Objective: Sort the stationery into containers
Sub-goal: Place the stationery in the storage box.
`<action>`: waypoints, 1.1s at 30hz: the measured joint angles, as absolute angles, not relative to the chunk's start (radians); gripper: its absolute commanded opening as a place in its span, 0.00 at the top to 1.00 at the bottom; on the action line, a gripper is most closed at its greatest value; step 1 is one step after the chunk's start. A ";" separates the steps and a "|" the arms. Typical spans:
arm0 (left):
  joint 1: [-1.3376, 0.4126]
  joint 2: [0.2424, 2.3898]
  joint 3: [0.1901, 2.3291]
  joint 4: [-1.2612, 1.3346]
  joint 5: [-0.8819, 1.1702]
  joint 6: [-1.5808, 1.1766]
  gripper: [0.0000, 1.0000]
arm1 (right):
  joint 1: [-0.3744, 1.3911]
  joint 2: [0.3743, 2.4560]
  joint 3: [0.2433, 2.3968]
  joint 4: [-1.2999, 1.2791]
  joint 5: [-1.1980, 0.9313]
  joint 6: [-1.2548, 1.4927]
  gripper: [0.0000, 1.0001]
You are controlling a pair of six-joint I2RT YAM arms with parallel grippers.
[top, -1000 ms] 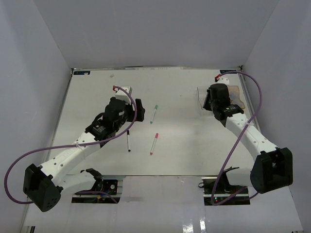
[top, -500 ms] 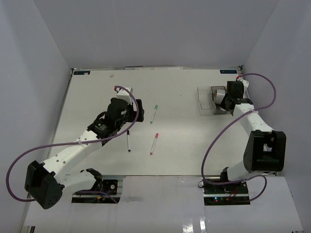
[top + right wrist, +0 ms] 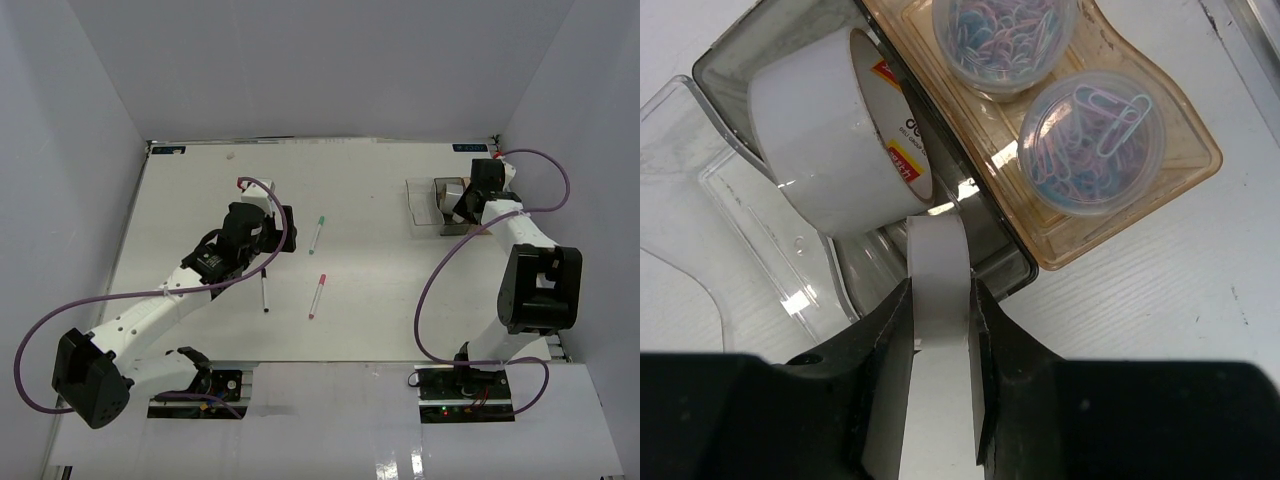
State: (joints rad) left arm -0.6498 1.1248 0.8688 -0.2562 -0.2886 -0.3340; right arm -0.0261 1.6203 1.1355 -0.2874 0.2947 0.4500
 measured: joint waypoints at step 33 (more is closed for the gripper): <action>-0.578 1.076 0.881 -0.273 -0.337 -0.333 0.02 | 0.473 1.366 1.073 -0.252 0.253 0.388 0.33</action>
State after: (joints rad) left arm -0.5777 1.0756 0.8806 -0.2729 -0.3370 -0.3328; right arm 0.4728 1.3663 1.0729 -0.2520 0.2531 0.3882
